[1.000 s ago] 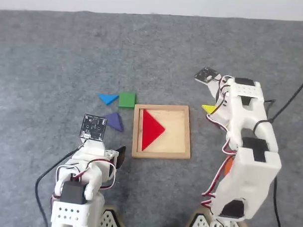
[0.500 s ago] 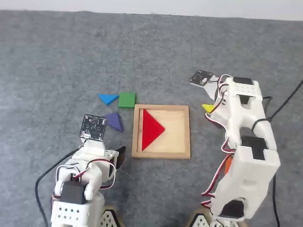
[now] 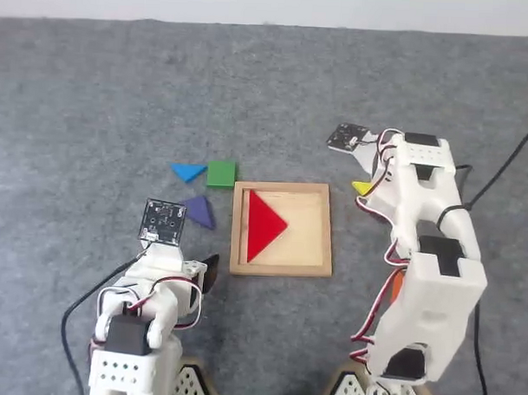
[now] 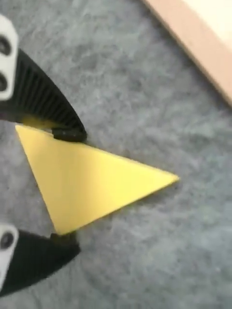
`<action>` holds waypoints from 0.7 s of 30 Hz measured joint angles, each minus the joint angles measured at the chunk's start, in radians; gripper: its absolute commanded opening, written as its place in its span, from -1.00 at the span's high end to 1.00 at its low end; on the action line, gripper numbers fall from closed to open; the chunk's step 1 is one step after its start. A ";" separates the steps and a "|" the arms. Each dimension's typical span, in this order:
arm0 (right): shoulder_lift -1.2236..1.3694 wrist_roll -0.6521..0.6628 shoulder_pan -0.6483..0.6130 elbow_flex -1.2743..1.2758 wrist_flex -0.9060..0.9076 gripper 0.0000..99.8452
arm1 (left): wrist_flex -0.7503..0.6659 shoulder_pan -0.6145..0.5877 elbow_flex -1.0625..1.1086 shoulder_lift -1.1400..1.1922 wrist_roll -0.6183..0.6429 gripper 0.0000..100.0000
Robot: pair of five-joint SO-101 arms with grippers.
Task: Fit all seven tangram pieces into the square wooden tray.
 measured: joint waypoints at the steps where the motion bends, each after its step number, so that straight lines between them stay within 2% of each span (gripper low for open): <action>1: 0.000 0.000 0.000 -0.006 0.000 0.59 | 0.000 0.000 0.000 0.000 0.000 0.52; 8: 0.002 -0.006 0.000 -0.026 0.020 0.60 | 0.000 0.000 0.000 0.000 0.000 0.52; 13: -0.017 -0.078 -0.002 -0.026 0.021 0.60 | 0.000 0.000 0.000 0.000 0.000 0.52; 21: -0.143 -0.115 -0.060 -0.026 0.140 0.60 | 0.000 0.000 0.000 0.000 0.000 0.52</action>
